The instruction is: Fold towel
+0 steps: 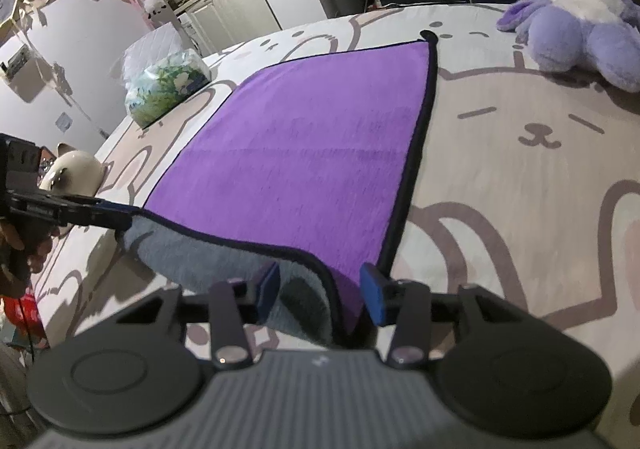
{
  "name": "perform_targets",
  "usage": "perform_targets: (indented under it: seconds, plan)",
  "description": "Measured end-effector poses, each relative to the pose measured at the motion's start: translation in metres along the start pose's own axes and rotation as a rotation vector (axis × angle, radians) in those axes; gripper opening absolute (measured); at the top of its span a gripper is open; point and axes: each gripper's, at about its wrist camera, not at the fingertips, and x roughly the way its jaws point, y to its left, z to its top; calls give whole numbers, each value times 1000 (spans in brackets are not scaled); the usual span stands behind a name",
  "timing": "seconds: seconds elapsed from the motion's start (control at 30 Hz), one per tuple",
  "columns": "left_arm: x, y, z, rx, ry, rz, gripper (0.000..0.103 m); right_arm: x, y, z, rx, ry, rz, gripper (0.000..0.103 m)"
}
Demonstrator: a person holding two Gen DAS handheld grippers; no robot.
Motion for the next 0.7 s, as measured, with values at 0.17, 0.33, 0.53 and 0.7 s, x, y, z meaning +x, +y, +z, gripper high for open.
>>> perform_targets:
  seconds: [0.17,0.33,0.53,0.7]
  plan:
    - [-4,5,-3,-18,10,-17,55,-1,1,-2,-11,19,12,44]
    - [-7,7,-6,-7,26,-19,50,-5,0,-7,-33,50,34,37]
    - [-7,5,-7,-3,43,0,43,-5,-1,-8,-33,65,37,34]
    - [-7,7,-7,-6,53,7,38,-8,-2,-10,-24,84,28,25]
